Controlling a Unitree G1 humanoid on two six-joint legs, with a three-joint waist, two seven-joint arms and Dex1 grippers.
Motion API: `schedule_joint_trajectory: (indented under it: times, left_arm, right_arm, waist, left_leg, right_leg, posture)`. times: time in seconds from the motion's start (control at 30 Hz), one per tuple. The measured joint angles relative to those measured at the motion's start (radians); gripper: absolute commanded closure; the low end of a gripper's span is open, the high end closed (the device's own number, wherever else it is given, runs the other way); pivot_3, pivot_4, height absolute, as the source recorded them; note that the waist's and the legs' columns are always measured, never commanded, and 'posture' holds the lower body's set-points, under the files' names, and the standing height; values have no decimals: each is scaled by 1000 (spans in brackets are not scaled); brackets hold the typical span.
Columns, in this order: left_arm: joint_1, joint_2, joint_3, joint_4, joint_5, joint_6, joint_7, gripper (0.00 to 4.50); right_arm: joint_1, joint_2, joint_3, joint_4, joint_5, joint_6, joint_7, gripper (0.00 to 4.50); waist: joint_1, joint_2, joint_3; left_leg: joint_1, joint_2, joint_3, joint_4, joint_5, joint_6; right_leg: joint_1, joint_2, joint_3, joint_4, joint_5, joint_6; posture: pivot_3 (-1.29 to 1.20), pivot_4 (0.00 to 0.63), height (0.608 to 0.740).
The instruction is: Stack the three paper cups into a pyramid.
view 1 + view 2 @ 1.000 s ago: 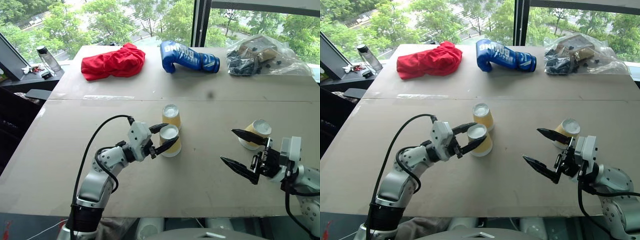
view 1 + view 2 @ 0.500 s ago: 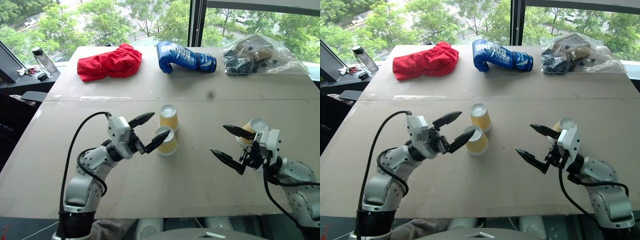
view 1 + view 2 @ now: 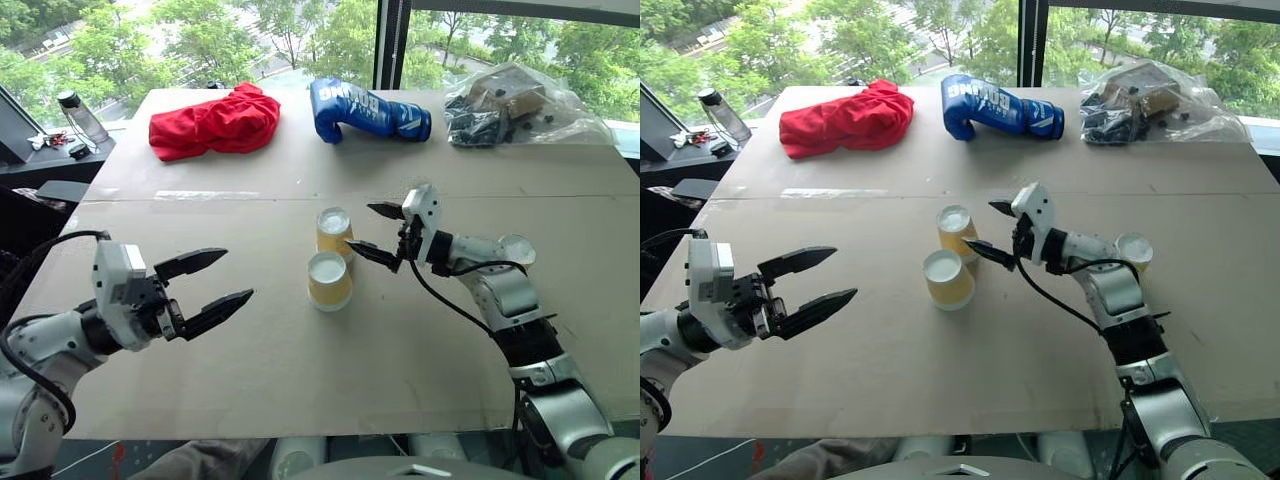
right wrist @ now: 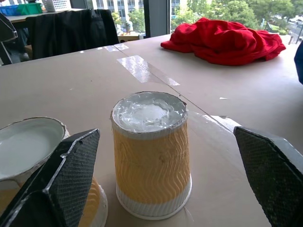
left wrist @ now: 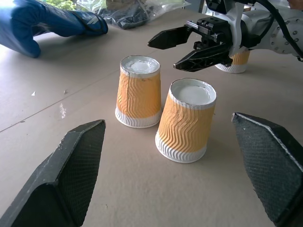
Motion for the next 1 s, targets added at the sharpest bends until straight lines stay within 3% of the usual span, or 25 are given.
schedule_joint_trajectory:
  times: [0.47,0.57,0.6,0.7,0.77,1.0]
  left_arm:
    - [-42,12,30,-6,-3,48,4,112]
    - [-47,12,30,-13,-7,57,6,0]
    - [-51,12,30,-14,-8,59,7,0]
    - [-57,12,30,-20,-9,63,7,0]
    - [-66,12,30,-20,-9,68,8,0]
    - [-96,13,14,-20,-9,85,6,0]
  right_arm:
    - [-133,123,28,239,-90,-60,48,0]
    - [-143,140,26,257,-99,-78,45,750]
    - [-144,145,25,261,-101,-81,43,1343]
    - [-144,145,25,261,-103,-83,42,2114]
    - [-144,143,22,261,-103,-83,42,2292]
    - [-116,92,-12,171,-92,-60,45,2297]
  waist:
    - [-11,0,0]
    - [-21,0,0]
    - [-24,0,0]
    - [-26,0,0]
    - [-26,0,0]
    - [-24,0,0]
  left_leg:
    - [0,1,0,-2,0,0]
    - [-1,1,0,-2,0,0]
    - [-1,1,0,-2,0,0]
    - [-1,1,0,-2,0,-1]
    - [0,1,0,-2,0,-1]
    - [-1,1,0,-2,0,-1]
  right_leg:
    - [-1,0,0,0,0,0]
    - [-1,0,0,0,0,0]
    - [-1,0,0,0,0,0]
    - [-2,0,0,0,0,0]
    - [-2,0,0,1,0,0]
    - [-2,-1,-1,0,0,0]
  posture:
    - [0,150,740]
    - [0,150,740]
    - [0,150,740]
    - [0,150,740]
    - [0,150,740]
    - [0,150,740]
